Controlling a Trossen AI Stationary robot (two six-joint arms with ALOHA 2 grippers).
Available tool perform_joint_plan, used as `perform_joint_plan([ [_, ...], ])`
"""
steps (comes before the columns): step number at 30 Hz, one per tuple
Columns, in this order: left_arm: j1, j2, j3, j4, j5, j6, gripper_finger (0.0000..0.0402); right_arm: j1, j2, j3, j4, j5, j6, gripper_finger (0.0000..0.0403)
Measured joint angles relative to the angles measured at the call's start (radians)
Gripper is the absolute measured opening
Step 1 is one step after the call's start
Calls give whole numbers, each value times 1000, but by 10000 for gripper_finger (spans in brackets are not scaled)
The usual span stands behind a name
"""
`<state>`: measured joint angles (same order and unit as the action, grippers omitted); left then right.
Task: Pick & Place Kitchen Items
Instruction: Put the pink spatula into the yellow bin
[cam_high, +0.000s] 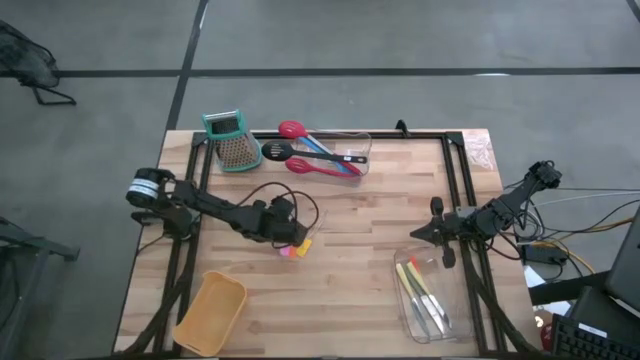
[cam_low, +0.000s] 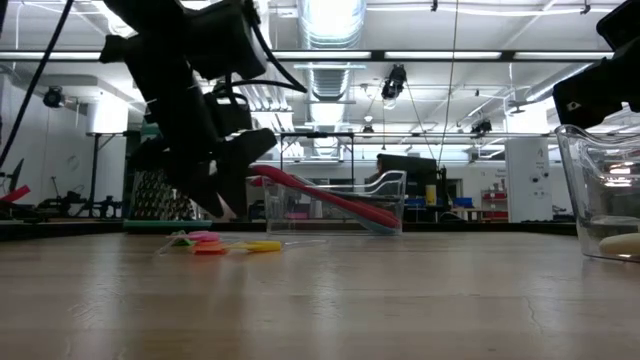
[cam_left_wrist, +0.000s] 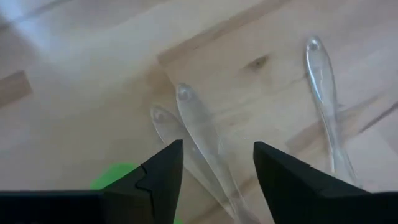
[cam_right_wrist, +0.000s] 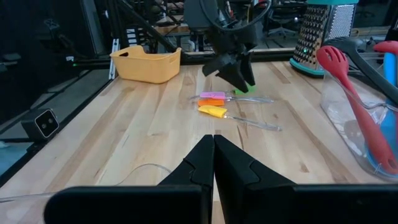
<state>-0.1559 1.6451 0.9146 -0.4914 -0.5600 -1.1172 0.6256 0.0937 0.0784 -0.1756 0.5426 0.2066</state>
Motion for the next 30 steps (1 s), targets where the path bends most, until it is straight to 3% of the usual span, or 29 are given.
perform_joint_plan([
  [24,25,76,-1,-5,87,47,215,0,0,0,0,0,0,8],
  [30,27,77,0,3,93,59,187,0,0,0,0,0,1,8],
])
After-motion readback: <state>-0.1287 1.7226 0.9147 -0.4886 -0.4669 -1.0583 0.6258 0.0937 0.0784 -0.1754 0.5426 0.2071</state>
